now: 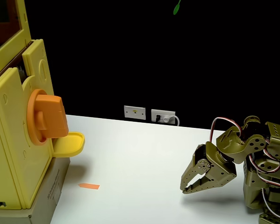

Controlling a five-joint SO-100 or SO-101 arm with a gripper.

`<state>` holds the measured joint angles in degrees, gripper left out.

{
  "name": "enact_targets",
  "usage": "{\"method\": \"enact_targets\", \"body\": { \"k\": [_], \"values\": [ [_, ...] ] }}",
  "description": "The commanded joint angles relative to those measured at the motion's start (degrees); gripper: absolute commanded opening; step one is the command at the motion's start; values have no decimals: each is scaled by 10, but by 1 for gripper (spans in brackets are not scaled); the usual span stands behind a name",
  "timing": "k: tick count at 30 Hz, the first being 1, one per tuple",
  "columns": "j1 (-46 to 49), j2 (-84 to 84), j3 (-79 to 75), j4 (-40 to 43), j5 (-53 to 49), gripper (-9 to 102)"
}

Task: Turn the button of vending machine.

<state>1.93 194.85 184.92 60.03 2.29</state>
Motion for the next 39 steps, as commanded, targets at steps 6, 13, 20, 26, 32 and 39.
{"method": "enact_targets", "body": {
  "k": [6,13,20,26,32,39],
  "values": [
    [20,82,26,-7,17,-1],
    [20,82,26,-7,17,-1],
    [14,60,27,-40,3,1],
    [-10,-75,-54,-131,-32,1],
    [-37,-259,-324,-81,-53,1],
    [-18,-285,-540,2,-45,1]
  ]
}}
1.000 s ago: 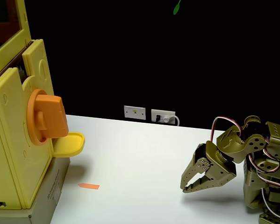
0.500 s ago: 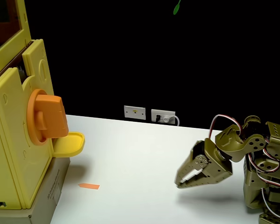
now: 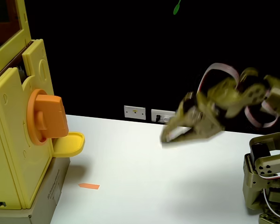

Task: Turn the button of vending machine.

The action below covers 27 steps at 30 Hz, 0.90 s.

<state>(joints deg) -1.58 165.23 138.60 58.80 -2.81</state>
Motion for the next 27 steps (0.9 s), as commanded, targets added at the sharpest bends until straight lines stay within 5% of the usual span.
{"method": "enact_targets", "body": {
  "k": [1,14,20,27],
  "values": [
    [33,28,-84,25,8,1],
    [91,-19,-103,44,-120,1],
    [90,-78,-84,-60,-157,1],
    [82,-83,25,-274,-155,1]
  ]
}}
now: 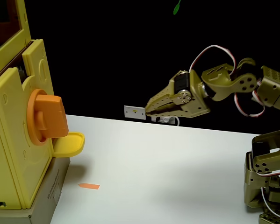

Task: Turn the button of vending machine.

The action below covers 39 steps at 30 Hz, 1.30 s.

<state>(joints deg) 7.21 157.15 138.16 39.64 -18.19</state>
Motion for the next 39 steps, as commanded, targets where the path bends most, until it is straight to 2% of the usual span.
{"method": "enact_targets", "body": {
  "k": [1,8,17,18,21,22,23,32,39],
  "values": [
    [-9,-4,44,-105,-2,1],
    [-4,1,106,-208,-105,1],
    [-25,-31,214,-472,-277,1],
    [-25,-33,241,-540,-298,1],
    [-31,-47,374,-876,-362,5],
    [-29,-53,401,-953,-381,4],
    [-30,-57,410,-985,-396,4],
    [-38,-72,436,-984,-514,10],
    [-53,-134,353,-875,-592,16]
  ]
}}
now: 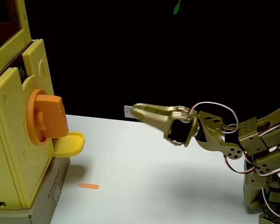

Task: Turn the button of vending machine.

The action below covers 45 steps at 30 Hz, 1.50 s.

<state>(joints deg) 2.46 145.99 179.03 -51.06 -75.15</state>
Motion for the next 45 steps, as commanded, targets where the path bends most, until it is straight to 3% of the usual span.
{"method": "enact_targets", "body": {
  "k": [1,8,16,31,45],
  "values": [
    [-4,-39,-70,40,-31,17],
    [20,-149,-210,144,-54,29],
    [31,-262,-338,163,-94,36],
    [-12,-396,-494,163,-170,35],
    [-18,-508,-587,165,-149,31]
  ]
}}
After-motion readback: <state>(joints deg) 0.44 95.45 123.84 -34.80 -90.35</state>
